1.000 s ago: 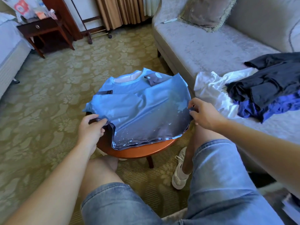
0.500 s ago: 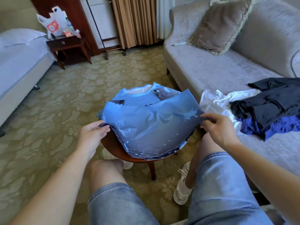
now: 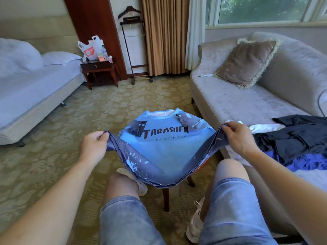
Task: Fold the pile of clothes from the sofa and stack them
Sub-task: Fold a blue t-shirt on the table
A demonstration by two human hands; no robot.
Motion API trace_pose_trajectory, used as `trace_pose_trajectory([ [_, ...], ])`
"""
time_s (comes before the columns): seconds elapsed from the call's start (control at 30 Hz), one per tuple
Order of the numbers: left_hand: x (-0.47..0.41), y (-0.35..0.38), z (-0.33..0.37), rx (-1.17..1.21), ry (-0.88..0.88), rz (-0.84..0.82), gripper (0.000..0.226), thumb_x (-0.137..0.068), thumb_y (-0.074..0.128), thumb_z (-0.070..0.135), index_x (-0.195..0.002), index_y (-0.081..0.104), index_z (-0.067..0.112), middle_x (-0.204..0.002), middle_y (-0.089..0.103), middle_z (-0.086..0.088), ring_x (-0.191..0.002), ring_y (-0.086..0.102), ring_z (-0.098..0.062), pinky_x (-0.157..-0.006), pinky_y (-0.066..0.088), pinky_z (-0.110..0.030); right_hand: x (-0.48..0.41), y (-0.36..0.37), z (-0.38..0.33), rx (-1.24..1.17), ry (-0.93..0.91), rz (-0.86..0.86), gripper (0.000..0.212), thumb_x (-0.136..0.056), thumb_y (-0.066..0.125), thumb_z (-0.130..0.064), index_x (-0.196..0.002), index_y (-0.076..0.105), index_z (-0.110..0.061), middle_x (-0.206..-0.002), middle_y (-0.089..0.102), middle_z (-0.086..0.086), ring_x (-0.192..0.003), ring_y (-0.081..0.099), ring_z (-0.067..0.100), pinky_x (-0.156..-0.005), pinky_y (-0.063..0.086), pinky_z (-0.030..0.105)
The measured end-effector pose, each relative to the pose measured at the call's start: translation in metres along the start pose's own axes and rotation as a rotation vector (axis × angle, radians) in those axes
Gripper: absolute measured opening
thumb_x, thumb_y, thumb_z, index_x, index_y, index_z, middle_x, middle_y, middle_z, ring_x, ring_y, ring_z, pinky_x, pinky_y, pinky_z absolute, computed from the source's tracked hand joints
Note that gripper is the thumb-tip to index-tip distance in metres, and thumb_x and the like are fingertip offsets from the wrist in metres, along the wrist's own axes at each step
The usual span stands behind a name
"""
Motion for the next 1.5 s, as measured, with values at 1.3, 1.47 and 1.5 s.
trace_pose_trajectory([
  [1.3, -0.348, 0.228, -0.109, -0.14, -0.454, 0.063, 0.062, -0.092, 0.054, 0.042, -0.145, 0.037, 0.015, -0.147, 0.039, -0.016, -0.136, 0.037, -0.027, -0.108, 0.033, -0.029, -0.351, 0.194, 0.121, 0.255, 0.438, 0.117, 0.062, -0.095, 0.048, -0.021, -0.149, 0.026, -0.002, -0.146, 0.041, 0.023, -0.134, 0.04, 0.035, -0.108, 0.031, 0.035],
  [1.47, -0.247, 0.276, -0.098, -0.463, -0.033, -0.15, 0.068, -0.093, 0.057, 0.039, -0.151, 0.03, 0.014, -0.156, 0.022, -0.018, -0.144, 0.02, -0.035, -0.117, 0.015, -0.049, -0.251, 0.245, 0.117, 0.533, 0.201, -0.223, 0.06, -0.098, 0.048, -0.038, -0.147, 0.032, -0.009, -0.16, 0.012, 0.015, -0.147, 0.013, 0.031, -0.115, 0.014, 0.054],
  [1.5, -0.229, 0.28, -0.099, -0.536, 0.016, -0.206, 0.068, -0.093, 0.056, 0.042, -0.15, 0.031, 0.016, -0.157, 0.022, -0.016, -0.144, 0.019, -0.035, -0.117, 0.014, -0.053, -0.233, 0.251, 0.118, 0.616, 0.195, -0.294, 0.064, -0.097, 0.044, -0.048, -0.15, 0.028, -0.016, -0.162, 0.006, 0.01, -0.148, 0.005, 0.028, -0.115, 0.009, 0.055],
])
Point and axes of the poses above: each hand's wrist, its own x-axis away from the middle knuckle, its own y-axis out of the palm, z = x × y, the point moved 2 cm from there along -x, towards the middle knuckle
